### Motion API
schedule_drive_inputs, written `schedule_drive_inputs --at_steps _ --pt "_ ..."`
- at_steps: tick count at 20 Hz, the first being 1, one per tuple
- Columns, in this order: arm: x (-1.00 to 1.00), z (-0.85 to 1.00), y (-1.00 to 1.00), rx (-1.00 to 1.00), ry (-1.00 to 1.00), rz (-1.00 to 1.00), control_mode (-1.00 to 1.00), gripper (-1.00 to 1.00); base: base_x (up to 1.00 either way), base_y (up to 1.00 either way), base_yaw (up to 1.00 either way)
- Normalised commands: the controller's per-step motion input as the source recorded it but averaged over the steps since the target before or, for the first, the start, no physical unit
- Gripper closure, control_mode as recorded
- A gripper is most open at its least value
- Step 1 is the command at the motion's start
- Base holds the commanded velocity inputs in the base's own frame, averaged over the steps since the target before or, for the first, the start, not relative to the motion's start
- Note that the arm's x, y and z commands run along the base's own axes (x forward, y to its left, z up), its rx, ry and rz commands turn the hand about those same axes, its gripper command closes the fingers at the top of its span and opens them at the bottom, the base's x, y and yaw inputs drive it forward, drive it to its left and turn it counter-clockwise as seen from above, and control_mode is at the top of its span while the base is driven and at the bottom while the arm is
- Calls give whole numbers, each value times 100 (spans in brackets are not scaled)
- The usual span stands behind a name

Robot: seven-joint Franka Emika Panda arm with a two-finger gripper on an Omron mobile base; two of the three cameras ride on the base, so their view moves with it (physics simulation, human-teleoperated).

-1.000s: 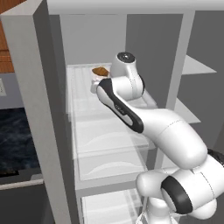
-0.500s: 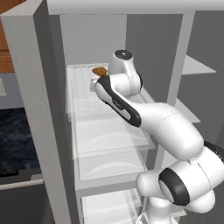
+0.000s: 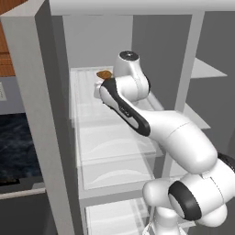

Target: Take the lemon wedge from the fridge and place it on the plate with fish on the dining counter.

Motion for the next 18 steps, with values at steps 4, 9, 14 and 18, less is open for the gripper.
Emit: schedule_drive_inputs --at_steps 4,9,14,18 --pt "-17 -3 0 0 0 0 -100 -100 0 0 0" --pt "1 0 0 -1 0 0 -100 -100 0 0 0" --pt "21 -5 0 -4 -2 0 -100 -100 0 0 0" --pt "13 -7 0 -5 0 0 -100 -100 0 0 0"
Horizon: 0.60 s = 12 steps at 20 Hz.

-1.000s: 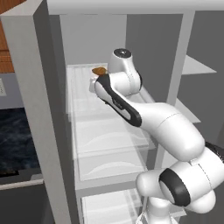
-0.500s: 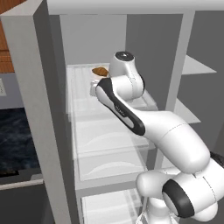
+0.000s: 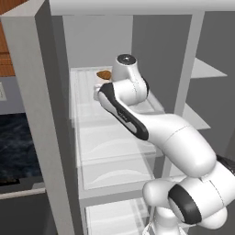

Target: Take the lemon wedge from the fridge and place it on the plate with fish on the dining counter.

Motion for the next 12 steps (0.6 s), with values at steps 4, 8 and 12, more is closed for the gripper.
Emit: schedule_drive_inputs --at_steps 4,8,12 --pt "3 -28 0 -7 4 0 -100 100 0 0 0" --pt "-8 -63 5 -11 23 0 -100 100 0 0 0" --pt "0 -21 0 -5 1 0 -100 100 0 0 0"
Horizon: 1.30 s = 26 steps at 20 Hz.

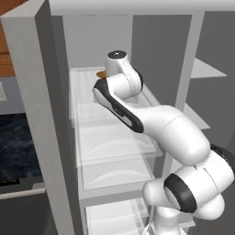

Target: Take the lemon wedge from the fridge and place it on the plate with fish on the dining counter.

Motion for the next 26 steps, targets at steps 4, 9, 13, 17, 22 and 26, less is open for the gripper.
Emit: schedule_drive_inputs --at_steps 4,9,13,17,22,26 --pt "-1 -5 0 -1 -1 0 -100 100 0 0 0" --pt "-61 11 0 0 -12 0 -100 100 0 0 0" --pt "-100 51 -10 -2 -40 1 -100 100 0 0 0" --pt "-100 54 -46 -9 -61 8 -100 100 0 0 0" --pt "-100 46 -80 -2 -49 7 -100 100 0 0 0" --pt "-100 24 -100 1 -37 3 -100 100 0 0 0"
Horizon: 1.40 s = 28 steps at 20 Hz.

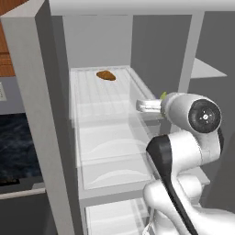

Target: Take the lemon wedge from the fridge and place it on the plate with fish on the dining counter.

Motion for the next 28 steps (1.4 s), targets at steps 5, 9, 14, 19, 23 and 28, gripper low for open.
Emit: schedule_drive_inputs --at_steps 5,9,14,19,23,28 --pt "-82 18 -63 9 -5 0 -100 100 0 0 0" --pt "0 0 0 0 0 -3 -100 100 0 0 0" --pt "-65 -1 -6 6 1 1 100 100 -20 -9 3" --pt "0 0 0 0 0 0 100 100 -100 -61 38" --pt "0 0 0 0 0 0 100 100 -96 -41 54" --pt "0 0 0 0 0 0 100 100 -49 -6 75"
